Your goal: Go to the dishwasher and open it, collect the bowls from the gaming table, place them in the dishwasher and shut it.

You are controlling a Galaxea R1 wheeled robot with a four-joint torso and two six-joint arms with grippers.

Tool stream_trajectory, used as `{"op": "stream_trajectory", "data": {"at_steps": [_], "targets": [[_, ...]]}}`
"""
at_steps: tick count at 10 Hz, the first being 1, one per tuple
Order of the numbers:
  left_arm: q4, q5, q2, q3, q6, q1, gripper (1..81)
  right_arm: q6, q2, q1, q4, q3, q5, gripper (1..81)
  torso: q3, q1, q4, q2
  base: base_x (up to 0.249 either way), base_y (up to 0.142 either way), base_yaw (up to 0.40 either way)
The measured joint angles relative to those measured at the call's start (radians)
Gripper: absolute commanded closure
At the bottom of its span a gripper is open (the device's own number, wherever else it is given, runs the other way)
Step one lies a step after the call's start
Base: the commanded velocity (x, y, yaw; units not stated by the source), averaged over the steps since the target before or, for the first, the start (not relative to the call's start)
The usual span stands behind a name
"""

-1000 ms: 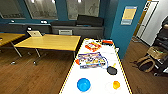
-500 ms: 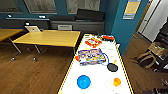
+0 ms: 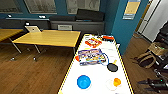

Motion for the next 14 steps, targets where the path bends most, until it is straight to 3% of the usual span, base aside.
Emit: {"op": "stream_trajectory", "data": {"at_steps": [5, 8, 14], "targets": [[0.000, 0.002, 0.006, -0.002, -0.004, 0.000, 1.0, 0.049, 0.121, 0.027, 0.004, -0.194, -0.044, 1.0, 0.000, 0.000, 0.000, 0.000, 0.000, 0.000, 0.000], [0.000, 0.001, 0.012, -0.005, -0.005, -0.006, 1.0, 0.126, 0.173, 0.023, 0.004, -0.275, -0.063, 1.0, 0.000, 0.000, 0.000, 0.001, 0.000, 0.000, 0.000], [-0.003, 0.003, 0.023, -0.038, -0.006, -0.005, 1.0, 0.137, 0.301, -0.018, 0.004, -0.374, -0.069, 1.0, -0.001, 0.001, 0.000, 0.001, 0.000, 0.000, 0.000]]}}
